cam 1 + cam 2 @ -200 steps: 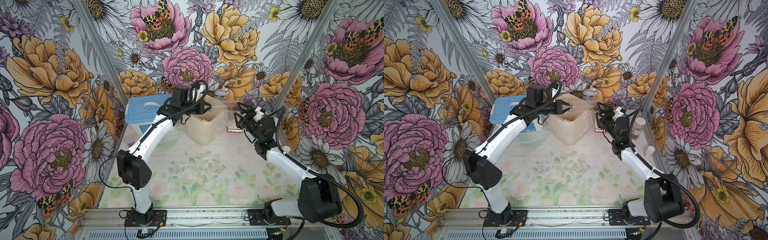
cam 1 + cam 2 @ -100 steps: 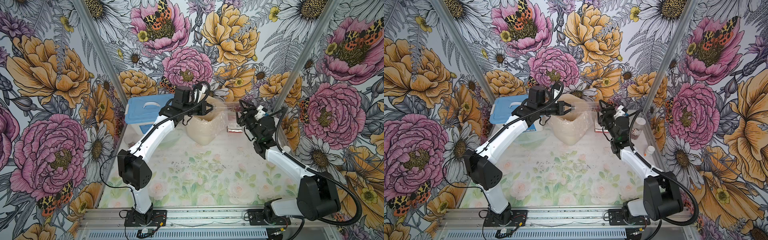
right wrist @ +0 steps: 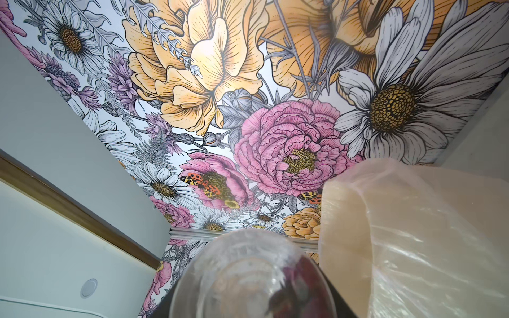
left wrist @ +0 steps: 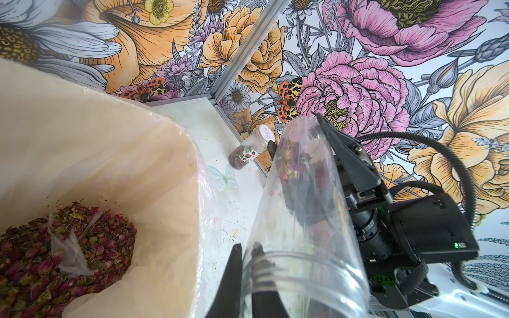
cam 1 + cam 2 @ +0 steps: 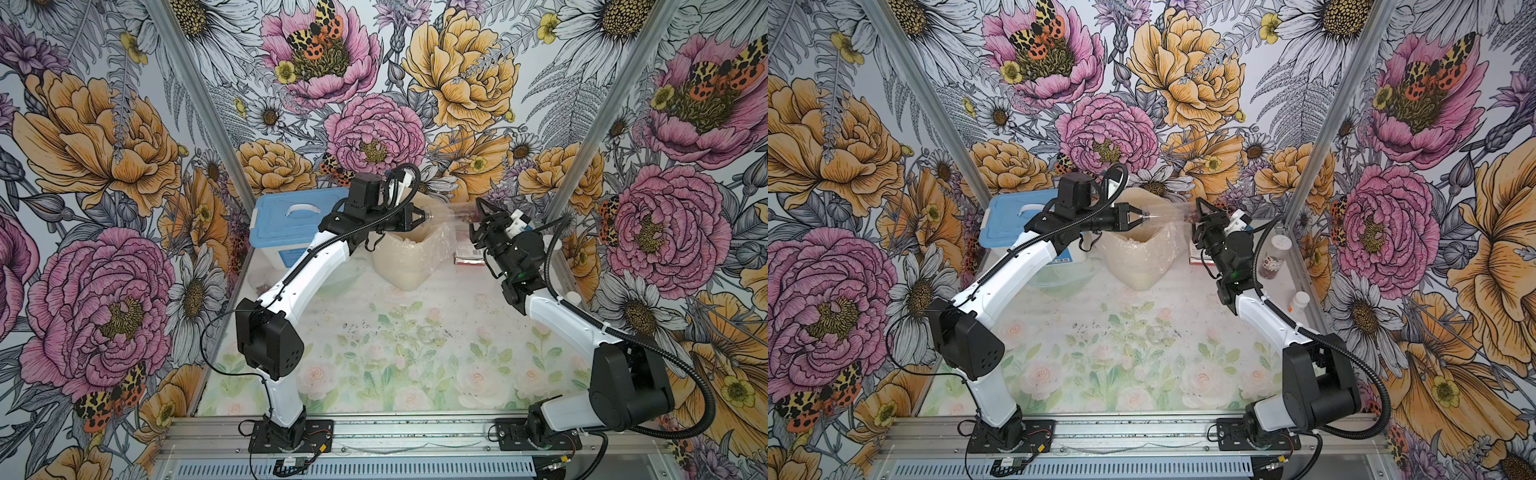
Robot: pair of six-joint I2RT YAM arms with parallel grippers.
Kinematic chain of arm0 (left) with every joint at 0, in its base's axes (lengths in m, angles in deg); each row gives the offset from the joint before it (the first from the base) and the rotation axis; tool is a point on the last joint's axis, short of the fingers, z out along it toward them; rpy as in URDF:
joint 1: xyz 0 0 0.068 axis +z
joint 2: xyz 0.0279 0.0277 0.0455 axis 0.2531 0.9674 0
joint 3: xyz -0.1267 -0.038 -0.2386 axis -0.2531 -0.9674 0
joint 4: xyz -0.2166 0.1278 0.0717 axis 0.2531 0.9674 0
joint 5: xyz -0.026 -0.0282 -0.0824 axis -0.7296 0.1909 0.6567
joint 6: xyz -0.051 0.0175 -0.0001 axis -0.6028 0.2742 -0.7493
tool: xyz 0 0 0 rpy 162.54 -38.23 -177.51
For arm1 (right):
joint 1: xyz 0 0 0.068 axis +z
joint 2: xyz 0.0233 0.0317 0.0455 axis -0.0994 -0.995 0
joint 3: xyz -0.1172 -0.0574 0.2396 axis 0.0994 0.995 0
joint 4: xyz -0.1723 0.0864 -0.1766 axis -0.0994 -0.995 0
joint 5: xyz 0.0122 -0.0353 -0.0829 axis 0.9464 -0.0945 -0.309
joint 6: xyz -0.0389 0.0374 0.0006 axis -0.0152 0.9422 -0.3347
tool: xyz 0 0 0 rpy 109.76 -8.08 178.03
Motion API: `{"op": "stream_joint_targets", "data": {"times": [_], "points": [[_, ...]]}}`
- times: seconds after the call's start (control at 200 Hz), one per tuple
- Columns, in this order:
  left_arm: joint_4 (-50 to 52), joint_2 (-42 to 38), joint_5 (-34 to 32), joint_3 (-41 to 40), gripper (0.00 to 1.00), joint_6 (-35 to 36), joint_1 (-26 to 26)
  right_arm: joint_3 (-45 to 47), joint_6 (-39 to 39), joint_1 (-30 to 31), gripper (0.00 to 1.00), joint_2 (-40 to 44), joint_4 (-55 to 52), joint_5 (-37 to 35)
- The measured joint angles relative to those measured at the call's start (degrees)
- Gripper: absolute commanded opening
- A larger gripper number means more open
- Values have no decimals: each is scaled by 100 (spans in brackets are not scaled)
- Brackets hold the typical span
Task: Empty the moldy dried flower tea in the jars
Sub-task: Adjust the jar, then pour the moldy dried flower tea into the trash bin.
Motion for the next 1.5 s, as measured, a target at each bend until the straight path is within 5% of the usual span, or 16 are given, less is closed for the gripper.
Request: {"op": "stream_joint_targets", "data": {"times": [0.195,0.53,1.201,1.501], "points": [[-17,0,7,0,0,-11,-4,2,24,24,47,0,2,-87],[-70,-144,-4,-306,37,-127,175,2,-9,33,44,0,-2,-284],[-1381,-3224,-164,-4054,98,-299,1399,-1058,-769,31,41,-933,-601,-533],[-964,-4190,-260,-5143,99,522,1519,-1827,-1714,9,41,-1220,-1296,-529]]}}
